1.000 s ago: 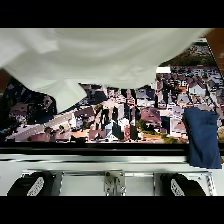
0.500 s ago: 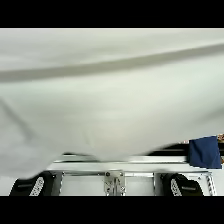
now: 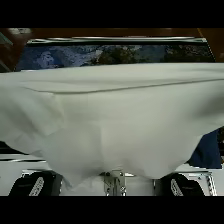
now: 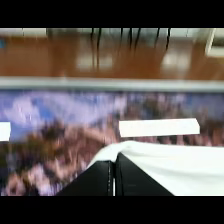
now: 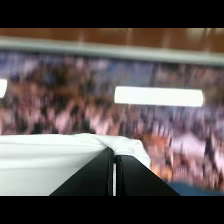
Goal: Fold the shirts.
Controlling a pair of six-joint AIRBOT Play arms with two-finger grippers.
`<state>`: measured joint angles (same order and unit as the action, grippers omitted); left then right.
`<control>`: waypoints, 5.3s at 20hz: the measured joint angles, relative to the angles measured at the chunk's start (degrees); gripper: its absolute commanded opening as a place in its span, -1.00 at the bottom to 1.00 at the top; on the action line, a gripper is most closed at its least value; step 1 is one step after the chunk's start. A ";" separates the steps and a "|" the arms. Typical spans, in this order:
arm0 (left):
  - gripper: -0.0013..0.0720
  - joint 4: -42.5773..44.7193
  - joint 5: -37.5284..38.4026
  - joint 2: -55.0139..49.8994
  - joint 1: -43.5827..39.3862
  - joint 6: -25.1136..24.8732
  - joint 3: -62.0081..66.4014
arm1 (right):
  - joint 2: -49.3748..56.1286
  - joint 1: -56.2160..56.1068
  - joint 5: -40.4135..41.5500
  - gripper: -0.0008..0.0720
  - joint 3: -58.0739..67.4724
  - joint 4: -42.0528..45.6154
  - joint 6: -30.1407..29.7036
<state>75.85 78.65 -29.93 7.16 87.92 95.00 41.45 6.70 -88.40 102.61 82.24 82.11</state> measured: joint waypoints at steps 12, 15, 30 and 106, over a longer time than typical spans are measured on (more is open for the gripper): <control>-0.88 -5.16 -20.20 -40.83 0.04 -3.76 -19.26 | 42.88 -0.02 21.46 -0.79 -16.41 -10.19 -0.09; -0.89 -9.16 -28.96 -52.30 0.04 -5.29 -16.15 | 51.01 -0.09 36.09 -0.79 -16.96 -17.14 -0.48; -0.88 -13.05 -41.75 -68.37 0.85 -6.43 -13.16 | 64.78 -7.39 65.37 -0.79 -17.25 -26.18 -7.78; -0.89 -16.70 -8.04 -42.62 13.97 -17.18 -68.61 | 31.10 22.01 12.83 0.68 -66.53 -18.78 -10.19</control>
<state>59.16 70.61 -72.55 21.12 70.74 26.39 72.55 28.71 -75.57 36.07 63.46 71.92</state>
